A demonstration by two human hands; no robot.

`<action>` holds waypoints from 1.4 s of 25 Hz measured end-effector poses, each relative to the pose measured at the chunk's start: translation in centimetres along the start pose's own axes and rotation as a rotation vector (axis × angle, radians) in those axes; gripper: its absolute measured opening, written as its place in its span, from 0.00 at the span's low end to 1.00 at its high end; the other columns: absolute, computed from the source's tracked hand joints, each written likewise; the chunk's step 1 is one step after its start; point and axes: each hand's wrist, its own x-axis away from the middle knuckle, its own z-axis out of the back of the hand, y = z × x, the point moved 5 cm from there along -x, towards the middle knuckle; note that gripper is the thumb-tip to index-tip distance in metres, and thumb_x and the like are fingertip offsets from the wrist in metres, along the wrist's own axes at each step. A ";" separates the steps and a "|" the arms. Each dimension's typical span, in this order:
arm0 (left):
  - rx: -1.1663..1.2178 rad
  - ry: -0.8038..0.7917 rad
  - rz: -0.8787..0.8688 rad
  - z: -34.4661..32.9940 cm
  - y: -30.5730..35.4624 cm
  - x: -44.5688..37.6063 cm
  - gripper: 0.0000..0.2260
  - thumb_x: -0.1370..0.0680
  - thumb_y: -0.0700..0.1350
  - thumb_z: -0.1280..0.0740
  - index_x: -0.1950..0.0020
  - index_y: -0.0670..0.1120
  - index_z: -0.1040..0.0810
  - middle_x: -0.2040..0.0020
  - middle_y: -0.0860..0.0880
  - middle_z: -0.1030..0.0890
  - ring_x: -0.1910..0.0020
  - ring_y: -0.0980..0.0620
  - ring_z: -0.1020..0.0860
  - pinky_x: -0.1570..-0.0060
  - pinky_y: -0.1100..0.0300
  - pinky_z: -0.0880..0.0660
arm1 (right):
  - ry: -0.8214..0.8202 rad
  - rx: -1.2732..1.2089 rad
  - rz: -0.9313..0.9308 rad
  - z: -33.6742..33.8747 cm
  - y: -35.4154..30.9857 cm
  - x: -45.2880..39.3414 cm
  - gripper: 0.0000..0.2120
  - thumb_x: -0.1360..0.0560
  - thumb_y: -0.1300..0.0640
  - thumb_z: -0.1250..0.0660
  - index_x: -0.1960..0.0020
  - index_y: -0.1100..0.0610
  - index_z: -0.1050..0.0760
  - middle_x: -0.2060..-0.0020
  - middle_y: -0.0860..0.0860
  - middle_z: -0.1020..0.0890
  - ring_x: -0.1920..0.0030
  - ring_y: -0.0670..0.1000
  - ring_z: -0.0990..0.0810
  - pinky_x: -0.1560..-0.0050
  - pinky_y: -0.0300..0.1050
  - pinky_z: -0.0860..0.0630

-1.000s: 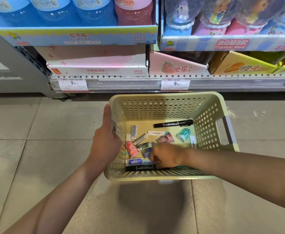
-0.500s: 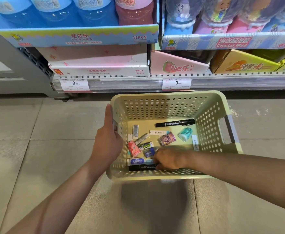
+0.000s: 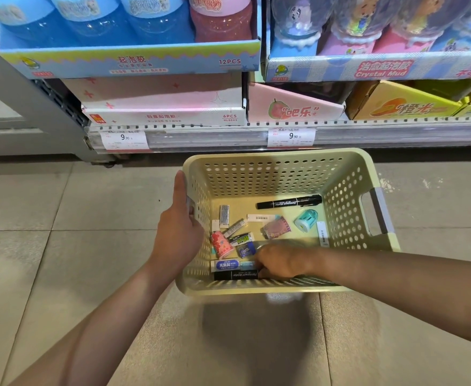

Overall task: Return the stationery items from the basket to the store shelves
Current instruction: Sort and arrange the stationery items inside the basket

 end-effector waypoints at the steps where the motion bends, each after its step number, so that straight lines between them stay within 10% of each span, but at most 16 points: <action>1: -0.003 -0.002 -0.001 0.0 0.0 0.0 0.35 0.21 0.36 0.43 0.23 0.54 0.60 0.51 0.52 0.28 0.66 0.62 0.29 0.68 0.64 0.32 | -0.009 -0.001 -0.003 0.1 -0.1 0.1 0.16 0.21 0.50 0.43 0.41 0.58 0.25 0.44 0.55 0.21 0.44 0.55 0.22 0.42 0.49 0.27; 14: 0.012 -0.009 0.005 -0.1 0.0 0.0 0.35 0.21 0.37 0.43 0.23 0.55 0.60 0.52 0.54 0.28 0.65 0.63 0.30 0.65 0.63 0.31 | -0.097 -0.225 0.006 2.8 0.7 1.6 0.16 0.22 0.57 0.38 0.37 0.61 0.27 0.43 0.49 0.23 0.42 0.54 0.24 0.40 0.45 0.29; 19: 0.003 -0.010 0.015 0.0 -0.1 -0.1 0.35 0.21 0.37 0.42 0.23 0.55 0.60 0.53 0.54 0.27 0.65 0.61 0.28 0.65 0.61 0.32 | 0.100 -0.253 -0.037 6.7 3.9 1.8 0.13 0.24 0.58 0.35 0.41 0.61 0.24 0.47 0.55 0.19 0.54 0.48 0.25 0.55 0.38 0.31; 35: 0.023 -0.001 0.020 -0.1 -0.1 -0.1 0.34 0.21 0.38 0.42 0.23 0.55 0.59 0.53 0.53 0.27 0.65 0.63 0.29 0.59 0.58 0.31 | 0.438 0.209 -0.368 7.1 8.7 2.3 0.08 0.24 0.60 0.40 0.49 0.59 0.23 0.52 0.55 0.19 0.52 0.55 0.19 0.52 0.47 0.23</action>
